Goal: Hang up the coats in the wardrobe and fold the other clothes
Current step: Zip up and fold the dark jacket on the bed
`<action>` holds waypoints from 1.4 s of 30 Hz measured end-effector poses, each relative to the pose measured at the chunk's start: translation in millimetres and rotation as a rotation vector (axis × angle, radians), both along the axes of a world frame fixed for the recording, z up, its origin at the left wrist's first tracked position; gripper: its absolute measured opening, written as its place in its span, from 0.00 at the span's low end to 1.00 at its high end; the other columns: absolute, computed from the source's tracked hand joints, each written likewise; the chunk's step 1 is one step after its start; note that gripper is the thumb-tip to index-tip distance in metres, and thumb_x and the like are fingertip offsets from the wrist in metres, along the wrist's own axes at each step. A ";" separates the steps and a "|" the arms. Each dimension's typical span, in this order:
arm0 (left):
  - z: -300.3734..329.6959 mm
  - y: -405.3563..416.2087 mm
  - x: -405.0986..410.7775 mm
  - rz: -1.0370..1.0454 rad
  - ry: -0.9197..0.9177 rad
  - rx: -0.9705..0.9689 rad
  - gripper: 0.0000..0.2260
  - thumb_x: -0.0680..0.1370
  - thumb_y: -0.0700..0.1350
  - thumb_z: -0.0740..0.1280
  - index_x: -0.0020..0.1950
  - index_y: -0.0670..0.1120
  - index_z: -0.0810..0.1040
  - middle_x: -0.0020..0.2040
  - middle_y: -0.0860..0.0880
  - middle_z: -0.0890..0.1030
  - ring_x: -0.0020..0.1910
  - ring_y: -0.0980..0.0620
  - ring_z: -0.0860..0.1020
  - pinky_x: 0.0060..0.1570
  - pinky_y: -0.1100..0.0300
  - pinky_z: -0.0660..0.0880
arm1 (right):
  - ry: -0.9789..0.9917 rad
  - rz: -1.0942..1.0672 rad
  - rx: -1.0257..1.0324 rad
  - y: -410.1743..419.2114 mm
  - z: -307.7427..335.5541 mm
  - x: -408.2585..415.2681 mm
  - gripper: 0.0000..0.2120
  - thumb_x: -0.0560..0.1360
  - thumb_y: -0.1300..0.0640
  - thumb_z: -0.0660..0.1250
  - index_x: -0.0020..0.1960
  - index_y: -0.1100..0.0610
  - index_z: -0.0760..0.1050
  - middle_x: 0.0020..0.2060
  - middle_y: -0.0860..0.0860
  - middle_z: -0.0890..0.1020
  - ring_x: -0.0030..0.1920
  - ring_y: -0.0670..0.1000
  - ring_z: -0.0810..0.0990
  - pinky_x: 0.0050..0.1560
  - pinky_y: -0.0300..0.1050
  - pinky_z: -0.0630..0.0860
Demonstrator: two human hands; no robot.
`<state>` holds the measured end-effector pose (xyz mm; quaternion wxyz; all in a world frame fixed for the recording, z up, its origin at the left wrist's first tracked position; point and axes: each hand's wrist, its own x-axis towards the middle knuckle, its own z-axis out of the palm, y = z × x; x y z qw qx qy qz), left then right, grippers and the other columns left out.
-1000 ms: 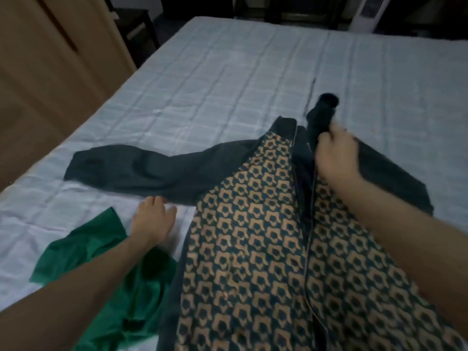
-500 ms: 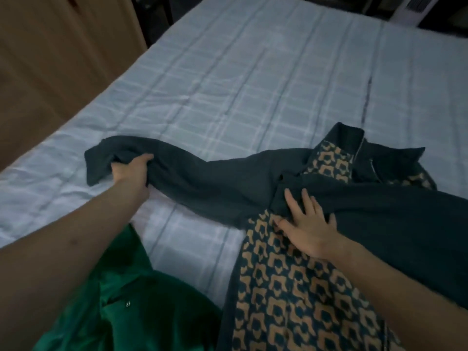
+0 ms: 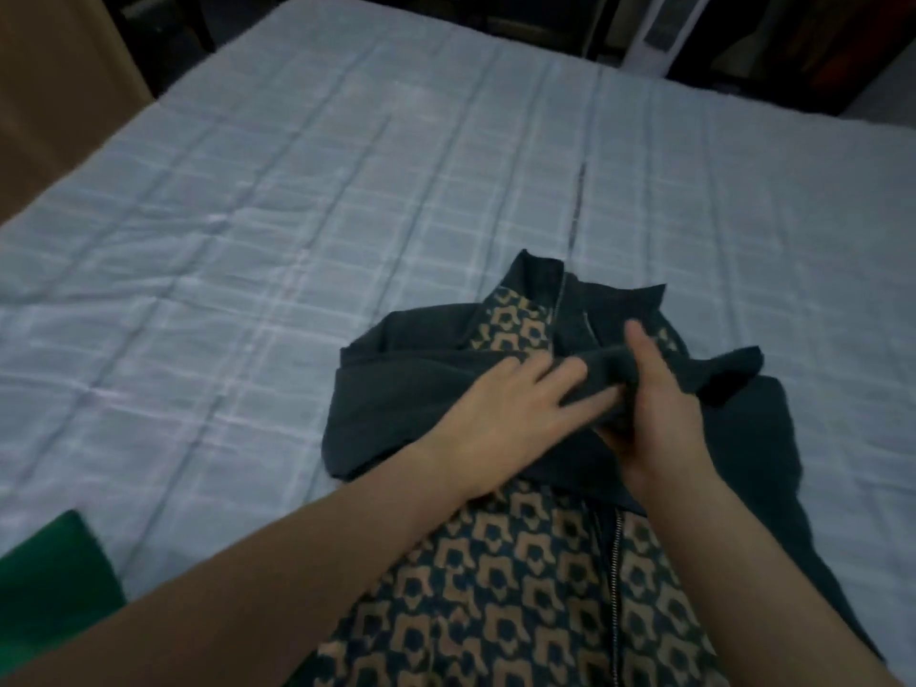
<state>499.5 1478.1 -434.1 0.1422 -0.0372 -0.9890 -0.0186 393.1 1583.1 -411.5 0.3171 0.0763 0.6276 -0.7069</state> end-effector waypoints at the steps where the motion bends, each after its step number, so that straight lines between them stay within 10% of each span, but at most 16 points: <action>1: -5.1 7.7 -3.5 -0.032 -0.018 -0.047 0.37 0.71 0.41 0.68 0.78 0.49 0.58 0.61 0.45 0.67 0.54 0.45 0.69 0.48 0.53 0.69 | -0.062 -0.093 -0.060 19.8 -8.7 -12.5 0.24 0.70 0.44 0.73 0.61 0.55 0.79 0.53 0.54 0.85 0.54 0.54 0.84 0.54 0.54 0.80; 6: -42.5 14.6 23.7 0.050 -0.192 -0.089 0.55 0.60 0.44 0.79 0.80 0.50 0.52 0.74 0.46 0.66 0.67 0.44 0.67 0.65 0.51 0.59 | -0.133 -0.312 -0.138 106.0 -25.4 -69.0 0.17 0.75 0.60 0.67 0.64 0.57 0.76 0.56 0.53 0.83 0.56 0.52 0.82 0.50 0.46 0.82; 11: -73.0 -16.4 75.7 0.253 -0.304 -0.047 0.48 0.66 0.40 0.73 0.80 0.50 0.52 0.79 0.45 0.55 0.77 0.44 0.56 0.73 0.46 0.53 | 0.032 -0.236 0.037 160.3 -14.6 -118.7 0.11 0.77 0.62 0.65 0.58 0.55 0.76 0.52 0.54 0.83 0.51 0.52 0.82 0.44 0.43 0.82; 15: -83.6 -33.6 88.3 0.177 -0.386 0.117 0.37 0.71 0.54 0.64 0.79 0.54 0.55 0.79 0.50 0.56 0.78 0.47 0.55 0.75 0.51 0.46 | 0.647 0.057 0.947 180.2 -42.6 -120.1 0.27 0.74 0.63 0.69 0.70 0.62 0.64 0.63 0.63 0.73 0.57 0.59 0.74 0.59 0.53 0.73; 19: -81.1 -40.5 57.6 0.335 -0.252 0.357 0.25 0.79 0.57 0.51 0.78 0.58 0.58 0.80 0.55 0.51 0.79 0.52 0.48 0.76 0.53 0.45 | 1.291 0.752 0.970 174.0 -70.8 -108.2 0.25 0.80 0.48 0.57 0.76 0.53 0.61 0.75 0.56 0.62 0.73 0.56 0.61 0.72 0.55 0.62; 23: -98.8 -58.7 36.6 0.403 -0.482 0.314 0.29 0.78 0.66 0.37 0.73 0.64 0.64 0.75 0.55 0.63 0.72 0.49 0.63 0.72 0.51 0.60 | 1.012 1.146 1.231 169.7 -95.1 -106.3 0.28 0.78 0.35 0.38 0.77 0.40 0.52 0.77 0.47 0.55 0.76 0.49 0.54 0.73 0.51 0.56; 27: -78.1 -81.6 -16.0 0.507 -0.204 0.351 0.19 0.78 0.57 0.50 0.47 0.52 0.79 0.44 0.51 0.76 0.47 0.44 0.75 0.49 0.48 0.72 | 1.138 1.005 1.382 113.2 -64.6 -128.9 0.20 0.80 0.40 0.48 0.54 0.49 0.74 0.55 0.52 0.79 0.56 0.55 0.76 0.58 0.54 0.69; 30: -70.1 -99.5 -65.6 0.689 -0.043 0.372 0.09 0.79 0.49 0.61 0.53 0.48 0.77 0.53 0.45 0.77 0.56 0.42 0.73 0.55 0.47 0.70 | 1.173 0.629 1.171 72.7 -59.3 -161.6 0.13 0.78 0.48 0.59 0.52 0.56 0.74 0.49 0.56 0.80 0.47 0.59 0.78 0.47 0.51 0.75; 36: -70.2 -112.5 -151.7 0.947 -0.280 1.026 0.29 0.76 0.48 0.71 0.72 0.43 0.62 0.58 0.43 0.78 0.53 0.41 0.79 0.51 0.46 0.79 | 0.678 0.488 0.999 6.6 -70.2 -213.4 0.23 0.73 0.47 0.71 0.59 0.62 0.71 0.53 0.58 0.78 0.50 0.58 0.78 0.47 0.48 0.74; 39: -66.4 -113.7 -171.0 0.999 -0.288 1.096 0.18 0.73 0.41 0.73 0.60 0.39 0.74 0.46 0.42 0.79 0.41 0.44 0.80 0.38 0.53 0.79 | 0.448 0.438 0.848 -2.6 -70.1 -221.9 0.14 0.71 0.53 0.75 0.44 0.62 0.74 0.42 0.57 0.80 0.35 0.54 0.78 0.31 0.44 0.74; 42: -53.0 -100.3 -169.4 0.835 -0.075 1.220 0.09 0.73 0.31 0.68 0.41 0.46 0.78 0.33 0.47 0.77 0.30 0.52 0.77 0.26 0.62 0.74 | 0.491 0.326 0.576 5.4 -62.7 -223.7 0.09 0.71 0.62 0.72 0.51 0.60 0.80 0.42 0.55 0.83 0.30 0.47 0.80 0.25 0.38 0.77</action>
